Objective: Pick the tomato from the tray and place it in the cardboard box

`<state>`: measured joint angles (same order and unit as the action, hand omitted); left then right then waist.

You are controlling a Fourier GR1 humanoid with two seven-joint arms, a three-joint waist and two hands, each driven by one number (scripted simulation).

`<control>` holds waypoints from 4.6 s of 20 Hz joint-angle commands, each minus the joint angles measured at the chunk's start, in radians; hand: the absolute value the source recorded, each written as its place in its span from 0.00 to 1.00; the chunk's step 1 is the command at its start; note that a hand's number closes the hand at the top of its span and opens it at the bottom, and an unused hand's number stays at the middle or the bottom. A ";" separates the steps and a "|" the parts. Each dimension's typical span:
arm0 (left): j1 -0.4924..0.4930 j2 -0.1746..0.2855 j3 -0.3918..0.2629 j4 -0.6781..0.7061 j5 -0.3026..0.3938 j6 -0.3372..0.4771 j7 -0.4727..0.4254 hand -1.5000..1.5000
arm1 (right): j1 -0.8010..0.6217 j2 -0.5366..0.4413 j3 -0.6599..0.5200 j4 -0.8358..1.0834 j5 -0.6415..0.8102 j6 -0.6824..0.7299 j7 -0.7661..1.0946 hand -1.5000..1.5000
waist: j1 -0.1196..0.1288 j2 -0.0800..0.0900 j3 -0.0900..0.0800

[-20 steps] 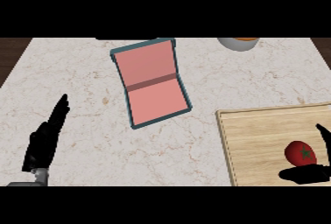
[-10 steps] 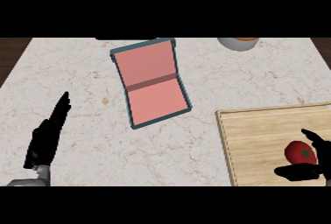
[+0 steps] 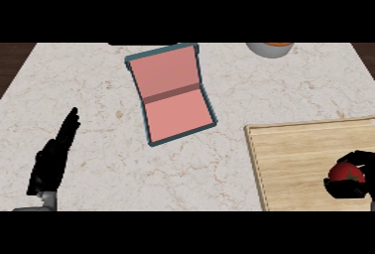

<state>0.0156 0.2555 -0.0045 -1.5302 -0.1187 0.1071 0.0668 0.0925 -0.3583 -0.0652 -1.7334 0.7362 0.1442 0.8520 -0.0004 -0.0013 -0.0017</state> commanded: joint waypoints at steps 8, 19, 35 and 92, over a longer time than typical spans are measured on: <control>-0.085 -0.028 -0.103 -0.028 -0.024 -0.062 -0.010 0.50 | -0.352 -0.166 0.326 -0.009 0.019 0.188 -0.502 1.00 | 0.274 0.059 0.007; -0.131 -0.051 -0.127 -0.007 -0.044 -0.054 0.008 0.50 | -0.659 -0.295 0.300 0.202 -0.129 0.220 -1.127 1.00 | 0.226 0.070 0.011; -0.133 -0.040 -0.075 0.033 -0.031 -0.043 0.028 0.50 | -1.116 -0.192 0.198 0.721 -0.551 0.538 -1.616 1.00 | 0.141 0.039 0.002; -0.115 -0.053 -0.061 -0.024 -0.061 -0.047 0.041 0.50 | -1.569 0.034 0.009 1.663 -0.852 0.418 -1.343 0.00 | 0.140 0.079 0.003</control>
<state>-0.0806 0.2060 -0.0531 -1.5530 -0.1729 0.0642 0.0973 -1.4675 -0.2479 -0.0254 -0.0882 -0.0908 0.5348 -0.5025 0.1227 0.0611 0.0001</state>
